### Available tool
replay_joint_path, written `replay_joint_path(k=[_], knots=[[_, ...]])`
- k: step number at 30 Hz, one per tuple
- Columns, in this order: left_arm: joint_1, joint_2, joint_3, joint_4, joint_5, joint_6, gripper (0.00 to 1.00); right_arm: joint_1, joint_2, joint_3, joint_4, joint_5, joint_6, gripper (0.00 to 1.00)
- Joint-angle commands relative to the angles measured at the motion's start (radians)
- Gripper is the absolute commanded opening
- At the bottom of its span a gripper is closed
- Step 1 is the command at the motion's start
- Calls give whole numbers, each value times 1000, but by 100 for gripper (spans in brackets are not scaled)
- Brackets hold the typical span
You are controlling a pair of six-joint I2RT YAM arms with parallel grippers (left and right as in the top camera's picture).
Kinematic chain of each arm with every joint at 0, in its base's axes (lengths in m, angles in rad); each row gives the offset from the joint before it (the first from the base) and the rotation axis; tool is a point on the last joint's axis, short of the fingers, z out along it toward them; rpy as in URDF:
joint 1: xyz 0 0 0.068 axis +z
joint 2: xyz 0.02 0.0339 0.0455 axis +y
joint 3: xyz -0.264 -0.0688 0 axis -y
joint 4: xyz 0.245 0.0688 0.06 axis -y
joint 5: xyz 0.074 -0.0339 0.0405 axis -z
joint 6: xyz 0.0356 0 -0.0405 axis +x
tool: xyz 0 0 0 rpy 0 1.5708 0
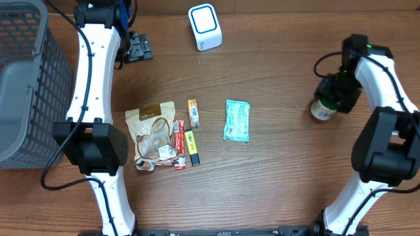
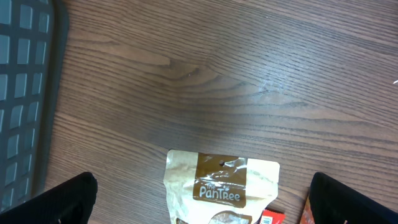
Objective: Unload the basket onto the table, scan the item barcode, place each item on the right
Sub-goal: 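Carry the jar back down to the right side of the table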
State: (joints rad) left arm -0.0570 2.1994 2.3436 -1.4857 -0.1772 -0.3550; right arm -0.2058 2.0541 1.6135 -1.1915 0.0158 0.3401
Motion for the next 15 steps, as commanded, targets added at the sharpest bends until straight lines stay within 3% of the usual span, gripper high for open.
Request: replay_joint_path(k=[1,4,6,8,10,15], knots=[[2,-8,1,1,-13,22,100,-27,-7,-4,14,9,0,56],[2,-8,1,1,-13,22,100,-37,-7,-4,13,8,0,57],[2,-8,1,1,-13,22,100,-37,-7,-4,13,8,0,65],[2,-8,1,1,-13,22,100,-37,-7,-4,13,9,0,83],[2,-8,1,1,-13,22,100,-37,-7,-4,14,8,0,93],[2,-8,1,1,-13,22,100,-37,-7,-4,17,8,0,100]])
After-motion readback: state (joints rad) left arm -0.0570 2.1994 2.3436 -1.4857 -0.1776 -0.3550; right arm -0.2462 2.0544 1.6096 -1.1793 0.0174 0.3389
